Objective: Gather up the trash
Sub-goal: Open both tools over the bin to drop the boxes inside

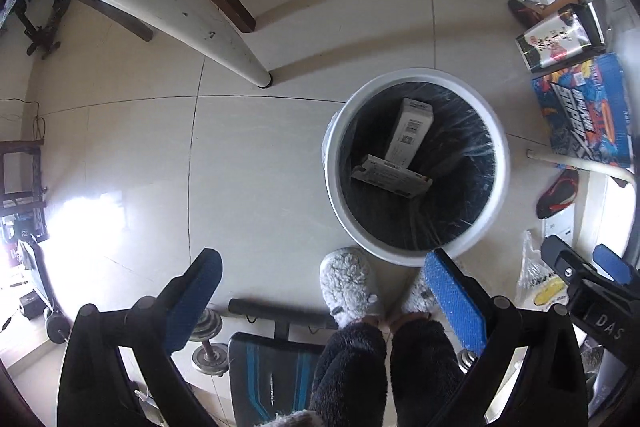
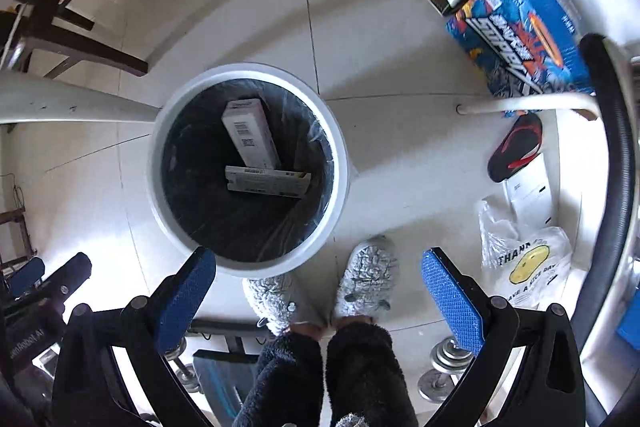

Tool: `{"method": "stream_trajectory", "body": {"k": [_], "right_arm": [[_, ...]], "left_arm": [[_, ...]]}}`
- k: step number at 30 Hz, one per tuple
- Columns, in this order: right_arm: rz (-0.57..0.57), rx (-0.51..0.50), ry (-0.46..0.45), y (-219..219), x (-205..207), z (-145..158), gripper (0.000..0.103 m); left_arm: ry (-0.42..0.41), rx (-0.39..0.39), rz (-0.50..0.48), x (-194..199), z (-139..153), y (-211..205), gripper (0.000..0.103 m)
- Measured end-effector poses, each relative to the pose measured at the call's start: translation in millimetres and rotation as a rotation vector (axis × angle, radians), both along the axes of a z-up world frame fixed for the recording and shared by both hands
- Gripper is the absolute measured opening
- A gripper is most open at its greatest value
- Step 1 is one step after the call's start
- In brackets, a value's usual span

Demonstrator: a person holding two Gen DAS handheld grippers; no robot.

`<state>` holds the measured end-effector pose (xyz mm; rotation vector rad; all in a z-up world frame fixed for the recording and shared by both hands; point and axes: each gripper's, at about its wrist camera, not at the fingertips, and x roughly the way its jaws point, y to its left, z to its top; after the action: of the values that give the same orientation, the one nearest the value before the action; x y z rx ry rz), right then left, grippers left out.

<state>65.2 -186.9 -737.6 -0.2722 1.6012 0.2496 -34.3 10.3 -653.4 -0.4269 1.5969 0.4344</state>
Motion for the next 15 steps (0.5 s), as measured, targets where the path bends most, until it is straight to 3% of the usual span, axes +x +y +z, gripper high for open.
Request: {"method": "stream_trajectory", "body": {"k": [6, 15], "right_arm": [[0.035, 0.003, -0.032, 11, -19, 66, 0.103], [0.060, 0.030, -0.068, 11, -39, 174, 0.103]], "left_arm": [[-0.023, -0.011, 0.020, -11, 45, -6, 0.103], [-0.058, -0.008, 0.025, -33, 136, -9, 0.103]]}}
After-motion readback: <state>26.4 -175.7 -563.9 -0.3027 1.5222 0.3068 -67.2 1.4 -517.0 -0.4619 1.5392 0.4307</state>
